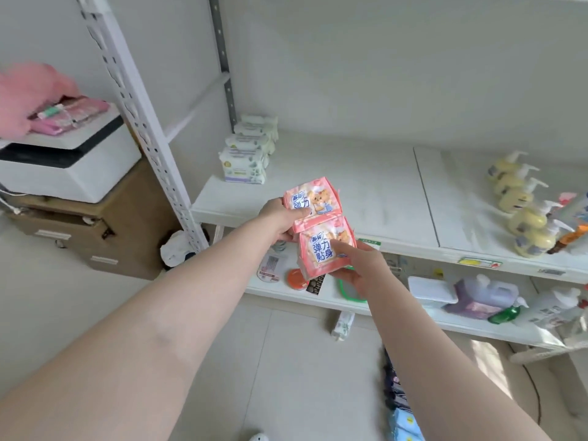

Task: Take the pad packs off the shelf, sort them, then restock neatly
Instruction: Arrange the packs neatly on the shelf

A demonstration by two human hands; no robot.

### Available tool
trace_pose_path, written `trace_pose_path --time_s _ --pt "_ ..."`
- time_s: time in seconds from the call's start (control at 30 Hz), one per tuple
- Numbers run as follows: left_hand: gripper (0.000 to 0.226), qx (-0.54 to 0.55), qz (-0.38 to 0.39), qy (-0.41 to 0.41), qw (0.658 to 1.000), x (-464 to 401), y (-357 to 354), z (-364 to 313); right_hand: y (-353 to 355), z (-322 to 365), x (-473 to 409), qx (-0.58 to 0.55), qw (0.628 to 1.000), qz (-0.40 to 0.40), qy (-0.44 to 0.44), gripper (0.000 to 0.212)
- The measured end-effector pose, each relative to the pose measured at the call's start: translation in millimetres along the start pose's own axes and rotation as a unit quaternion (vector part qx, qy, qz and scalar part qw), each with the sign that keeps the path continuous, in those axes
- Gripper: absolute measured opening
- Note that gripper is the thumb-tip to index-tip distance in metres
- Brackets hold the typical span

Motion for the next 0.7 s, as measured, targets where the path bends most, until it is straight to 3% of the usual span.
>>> trace_pose_path --time_s 0.07,0.17,0.33,0.57,0.7 --pt "0.041 -0.004 -0.006 -0.011 1.000 -27 7 0 -12 15 -18 0.000 1.000 -0.011 0.004 0.031" --pt "0.078 -0.020 -0.036 -0.011 0.999 -68 12 1 -23 38 -45 -0.004 1.000 -0.026 0.006 0.038" --pt "0.053 -0.020 -0.054 -0.007 0.998 -136 13 -2 -42 81 -99 0.000 1.000 -0.008 0.007 0.034" --pt "0.043 -0.041 -0.063 0.021 0.997 -212 19 2 -72 110 -156 0.009 0.998 0.003 -0.058 0.022" --pt "0.040 -0.055 -0.037 0.034 0.997 -248 18 8 -81 120 -176 0.010 0.996 -0.008 -0.083 0.025"
Point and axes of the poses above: each hand's wrist, its own x-axis away from the middle knuckle, its own y-axis out of the back of the hand, z = x × y, the point moved 7 cm from there along -x, towards the middle knuckle, and after that the axes turned 13 degrees about -y, right-handed, at the moved point
